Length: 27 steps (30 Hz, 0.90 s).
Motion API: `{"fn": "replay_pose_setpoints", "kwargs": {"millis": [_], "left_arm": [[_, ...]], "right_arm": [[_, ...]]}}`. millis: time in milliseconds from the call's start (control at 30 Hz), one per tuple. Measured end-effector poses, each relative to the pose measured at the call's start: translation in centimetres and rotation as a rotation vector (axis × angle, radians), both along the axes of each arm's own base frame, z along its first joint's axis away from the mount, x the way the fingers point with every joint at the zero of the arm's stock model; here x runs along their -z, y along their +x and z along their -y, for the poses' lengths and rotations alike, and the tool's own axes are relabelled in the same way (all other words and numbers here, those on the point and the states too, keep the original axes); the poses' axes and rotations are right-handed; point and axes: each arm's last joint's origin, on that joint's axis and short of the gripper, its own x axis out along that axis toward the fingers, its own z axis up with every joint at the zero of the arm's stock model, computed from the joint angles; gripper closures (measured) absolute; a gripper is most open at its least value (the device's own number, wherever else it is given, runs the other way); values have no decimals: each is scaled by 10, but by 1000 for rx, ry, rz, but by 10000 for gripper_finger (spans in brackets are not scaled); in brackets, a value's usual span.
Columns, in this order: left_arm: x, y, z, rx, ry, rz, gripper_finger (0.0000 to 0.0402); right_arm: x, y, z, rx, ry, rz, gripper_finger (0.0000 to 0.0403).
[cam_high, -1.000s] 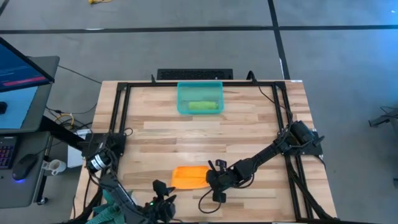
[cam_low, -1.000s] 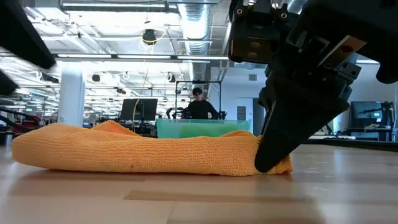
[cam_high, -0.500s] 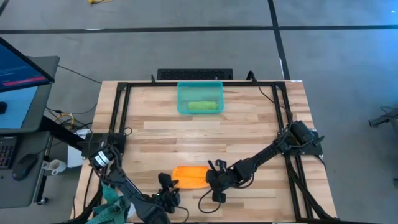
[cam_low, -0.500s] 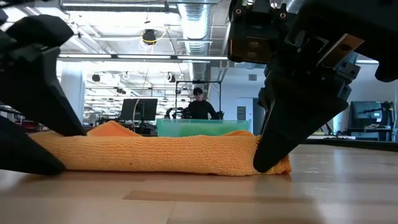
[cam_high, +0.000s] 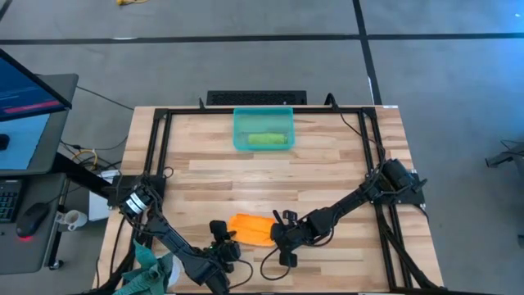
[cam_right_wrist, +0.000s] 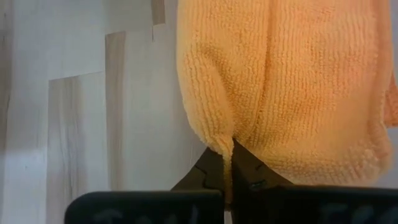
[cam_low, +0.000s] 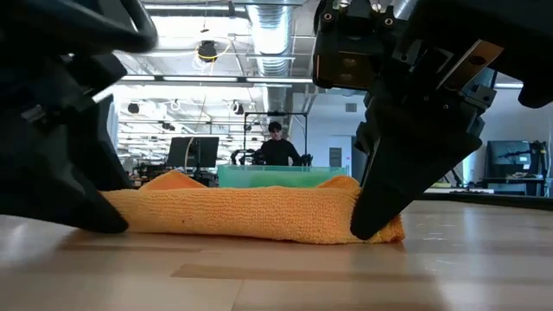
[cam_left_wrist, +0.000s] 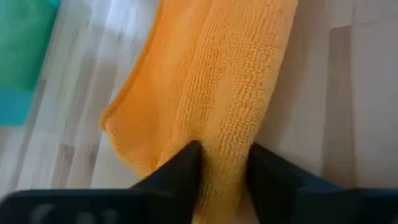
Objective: Roll microfiber towels into tight, uniform cylinder then place into a basket
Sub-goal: Roll the orange towel
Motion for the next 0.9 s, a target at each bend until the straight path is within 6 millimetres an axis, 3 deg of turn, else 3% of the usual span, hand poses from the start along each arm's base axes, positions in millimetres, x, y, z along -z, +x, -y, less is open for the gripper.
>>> {"fn": "replay_pose_setpoints", "kwargs": {"millis": [167, 367, 700, 900], "left_arm": [[-2, 4, 1, -6, -29, -39, 387], [-23, 6, 5, -62, -192, -63, 396], [-86, 7, 19, -137, -802, -101, 396], [-88, 20, 5, -267, -934, -156, 395]], "right_arm": [[-4, -1, -3, -28, 43, -13, 392], [-6, -3, -15, -90, 145, -16, 389], [-17, 0, -38, -175, 477, -10, 388], [-17, 4, -31, -146, 571, -83, 394]]}}
